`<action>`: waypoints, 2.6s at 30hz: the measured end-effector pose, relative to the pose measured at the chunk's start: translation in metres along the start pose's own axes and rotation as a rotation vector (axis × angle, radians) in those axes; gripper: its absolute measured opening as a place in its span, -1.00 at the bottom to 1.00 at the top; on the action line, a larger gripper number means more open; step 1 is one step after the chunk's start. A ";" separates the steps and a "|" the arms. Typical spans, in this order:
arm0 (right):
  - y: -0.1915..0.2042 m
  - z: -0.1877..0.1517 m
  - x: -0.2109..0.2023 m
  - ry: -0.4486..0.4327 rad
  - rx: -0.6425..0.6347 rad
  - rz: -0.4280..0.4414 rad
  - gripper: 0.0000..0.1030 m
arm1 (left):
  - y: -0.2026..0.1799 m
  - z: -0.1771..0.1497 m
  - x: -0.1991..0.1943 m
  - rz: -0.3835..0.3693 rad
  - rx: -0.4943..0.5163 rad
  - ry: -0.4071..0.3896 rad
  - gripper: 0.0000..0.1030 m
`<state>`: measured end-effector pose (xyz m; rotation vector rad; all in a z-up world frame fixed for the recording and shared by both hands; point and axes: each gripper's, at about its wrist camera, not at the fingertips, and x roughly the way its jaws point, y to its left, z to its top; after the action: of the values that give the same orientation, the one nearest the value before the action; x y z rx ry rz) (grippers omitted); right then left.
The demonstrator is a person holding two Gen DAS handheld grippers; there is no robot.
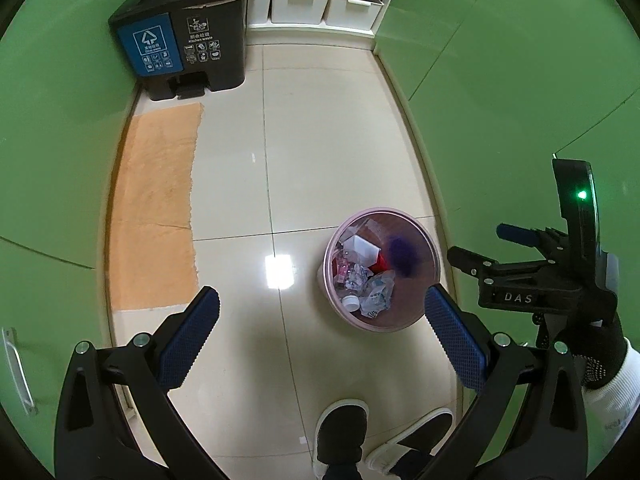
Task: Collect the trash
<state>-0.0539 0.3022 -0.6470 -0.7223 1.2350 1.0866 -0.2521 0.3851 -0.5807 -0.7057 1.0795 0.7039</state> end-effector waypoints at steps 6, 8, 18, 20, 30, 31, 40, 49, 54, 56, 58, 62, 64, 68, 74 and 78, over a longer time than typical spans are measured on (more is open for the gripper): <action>0.000 -0.005 -0.057 -0.029 0.025 -0.017 0.88 | -0.023 0.010 -0.032 -0.012 0.035 -0.014 0.95; -0.001 -0.005 -0.085 -0.049 0.040 -0.021 0.88 | -0.037 0.017 -0.055 -0.018 0.051 -0.022 0.95; -0.016 -0.008 -0.286 -0.168 0.158 -0.044 0.88 | -0.119 0.059 -0.200 -0.090 0.189 -0.078 0.95; -0.023 -0.010 -0.334 -0.211 0.186 -0.064 0.88 | -0.138 0.068 -0.229 -0.107 0.222 -0.092 0.95; -0.078 -0.062 -0.539 -0.423 0.366 -0.202 0.88 | -0.245 0.099 -0.367 -0.231 0.426 -0.196 0.95; -0.086 -0.072 -0.556 -0.441 0.390 -0.222 0.88 | -0.252 0.100 -0.374 -0.240 0.444 -0.203 0.95; -0.134 -0.161 -0.655 -0.550 0.599 -0.369 0.88 | -0.341 0.099 -0.441 -0.310 0.658 -0.285 0.95; -0.151 -0.220 -0.703 -0.594 0.722 -0.455 0.89 | -0.415 0.079 -0.480 -0.376 0.792 -0.325 0.95; -0.161 -0.238 -0.713 -0.600 0.730 -0.462 0.89 | -0.447 0.068 -0.495 -0.377 0.823 -0.343 0.95; -0.164 -0.242 -0.716 -0.591 0.730 -0.465 0.89 | -0.458 0.063 -0.495 -0.380 0.830 -0.326 0.95; -0.168 -0.249 -0.721 -0.591 0.740 -0.467 0.89 | -0.468 0.058 -0.495 -0.373 0.841 -0.318 0.95; -0.175 -0.261 -0.728 -0.585 0.757 -0.473 0.89 | -0.483 0.049 -0.494 -0.382 0.857 -0.305 0.95; -0.179 -0.266 -0.730 -0.583 0.767 -0.475 0.89 | -0.489 0.047 -0.492 -0.382 0.865 -0.295 0.95; -0.184 -0.271 -0.731 -0.579 0.774 -0.479 0.89 | -0.498 0.042 -0.488 -0.381 0.880 -0.287 0.95; -0.186 -0.274 -0.730 -0.567 0.779 -0.481 0.89 | -0.502 0.038 -0.484 -0.382 0.882 -0.277 0.95; -0.188 -0.272 -0.730 -0.567 0.780 -0.480 0.89 | -0.502 0.038 -0.484 -0.381 0.883 -0.279 0.95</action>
<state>0.0382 -0.1928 -0.0233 -0.0696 0.8214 0.3077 0.0173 0.0440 -0.0345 -0.0313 0.8446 -0.0398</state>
